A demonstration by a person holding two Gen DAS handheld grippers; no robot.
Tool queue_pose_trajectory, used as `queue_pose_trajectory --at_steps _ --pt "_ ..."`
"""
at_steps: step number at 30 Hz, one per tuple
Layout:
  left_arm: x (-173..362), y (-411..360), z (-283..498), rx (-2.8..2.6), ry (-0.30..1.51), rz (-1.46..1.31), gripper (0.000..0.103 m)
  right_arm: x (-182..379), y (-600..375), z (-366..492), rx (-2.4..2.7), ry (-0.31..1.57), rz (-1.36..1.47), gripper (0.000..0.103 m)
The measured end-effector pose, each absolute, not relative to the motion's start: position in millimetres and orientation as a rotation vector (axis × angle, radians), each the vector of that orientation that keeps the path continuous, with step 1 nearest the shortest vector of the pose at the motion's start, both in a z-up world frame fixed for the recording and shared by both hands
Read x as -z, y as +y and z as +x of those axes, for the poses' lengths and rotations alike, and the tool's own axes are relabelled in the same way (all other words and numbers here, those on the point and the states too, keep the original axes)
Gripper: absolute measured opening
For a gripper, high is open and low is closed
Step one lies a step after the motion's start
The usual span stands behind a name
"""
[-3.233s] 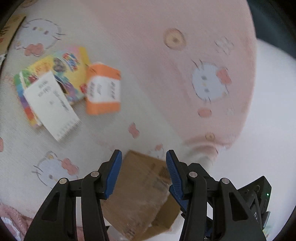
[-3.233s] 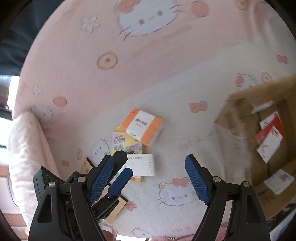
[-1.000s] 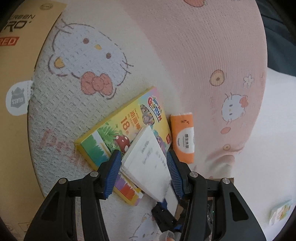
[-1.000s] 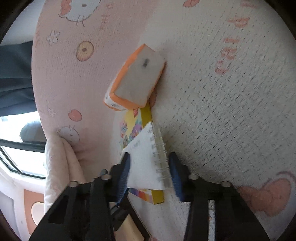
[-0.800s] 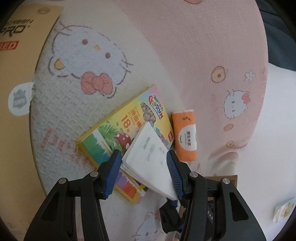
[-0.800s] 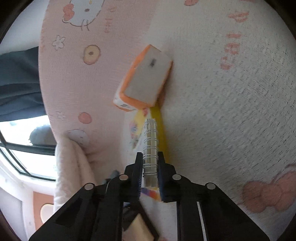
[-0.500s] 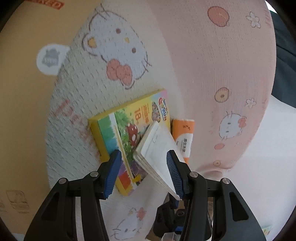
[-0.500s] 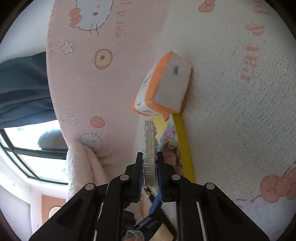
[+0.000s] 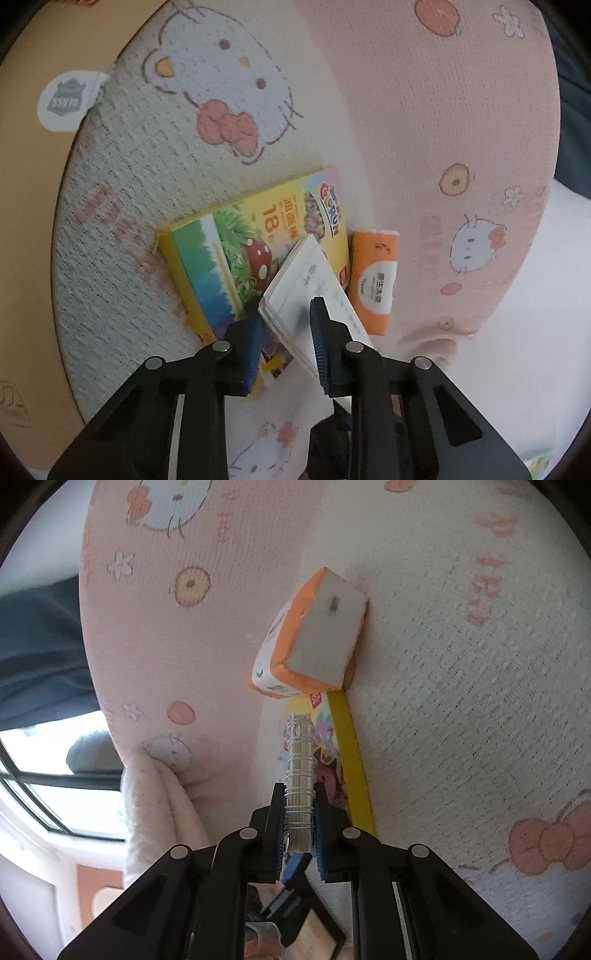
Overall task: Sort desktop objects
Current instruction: 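Close both grippers together on the white spiral notepad, then lift the notepad with both grippers and carry it over the box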
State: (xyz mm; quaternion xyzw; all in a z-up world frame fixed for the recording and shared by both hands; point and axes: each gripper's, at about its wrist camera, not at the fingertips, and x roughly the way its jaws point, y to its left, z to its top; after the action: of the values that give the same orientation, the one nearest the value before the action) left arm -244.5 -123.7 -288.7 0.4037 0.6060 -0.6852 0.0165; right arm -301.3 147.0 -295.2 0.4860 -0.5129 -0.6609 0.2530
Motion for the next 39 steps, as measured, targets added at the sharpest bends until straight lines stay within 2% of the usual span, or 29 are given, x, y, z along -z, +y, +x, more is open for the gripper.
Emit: queue_pose_trajectory --at_steps 6,13,23,29,34,39 --pt "282.6 -125.3 -241.4 2.141 1.938 1.125 0.016 289.1 140.5 -304.3 1.829 -1.32 1.331 0.011" --pt "260.3 -122.4 -243.1 2.161 2.014 1.044 0.014 270.6 147.3 -305.6 1.818 -1.337 1.29 0.011" --pt "182.3 -97.0 -237.6 2.272 2.046 0.793 0.014 174.5 166.0 -312.1 1.866 -1.166 1.15 0.011" --pt "140.8 -58.8 -230.8 2.324 2.053 0.639 0.014 123.0 189.3 -318.2 1.866 -1.133 1.054 0.011" --pt "120.3 -21.3 -227.6 2.368 2.061 0.657 0.015 94.4 230.2 -318.5 1.893 -1.11 1.012 0.011" --pt "101.2 27.9 -234.0 2.419 2.035 0.731 0.015 79.0 289.3 -317.4 1.91 -1.163 0.998 0.011"
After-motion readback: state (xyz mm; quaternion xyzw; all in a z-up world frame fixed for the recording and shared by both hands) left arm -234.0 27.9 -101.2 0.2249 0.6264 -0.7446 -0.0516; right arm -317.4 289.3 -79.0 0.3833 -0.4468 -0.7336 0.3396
